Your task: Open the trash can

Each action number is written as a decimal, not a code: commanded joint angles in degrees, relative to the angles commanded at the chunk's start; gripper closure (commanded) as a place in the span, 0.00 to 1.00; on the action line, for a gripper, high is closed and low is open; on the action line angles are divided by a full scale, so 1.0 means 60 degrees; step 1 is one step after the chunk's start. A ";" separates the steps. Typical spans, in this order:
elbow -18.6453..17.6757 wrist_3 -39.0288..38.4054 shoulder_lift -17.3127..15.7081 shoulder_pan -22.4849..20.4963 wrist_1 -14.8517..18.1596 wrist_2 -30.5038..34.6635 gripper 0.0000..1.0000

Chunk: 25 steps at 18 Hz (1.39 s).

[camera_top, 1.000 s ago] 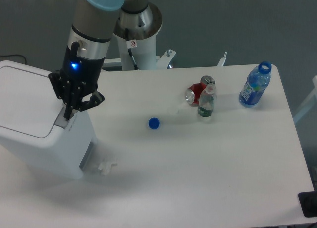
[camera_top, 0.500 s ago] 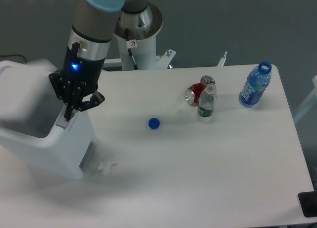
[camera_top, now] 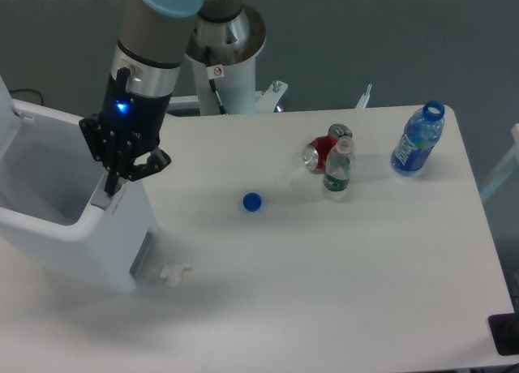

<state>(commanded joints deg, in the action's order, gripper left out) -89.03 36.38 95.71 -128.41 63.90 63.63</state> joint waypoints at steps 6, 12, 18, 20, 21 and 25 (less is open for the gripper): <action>0.0015 0.0894 0.0364 -0.0922 -0.0088 -0.0014 0.00; 0.0132 0.2340 0.1390 -0.1451 -0.0894 0.1795 0.00; 0.0205 0.4480 0.2489 -0.1450 -0.1200 0.3808 0.00; 0.0409 0.5111 0.2781 -0.1509 -0.1231 0.3824 0.00; 0.0541 0.5215 0.2957 -0.1538 -0.1216 0.3853 0.00; 0.0630 0.5391 0.3252 -0.1538 -0.1143 0.4833 0.00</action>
<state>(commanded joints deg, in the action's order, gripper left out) -85.25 68.73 115.22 -137.64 57.04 92.63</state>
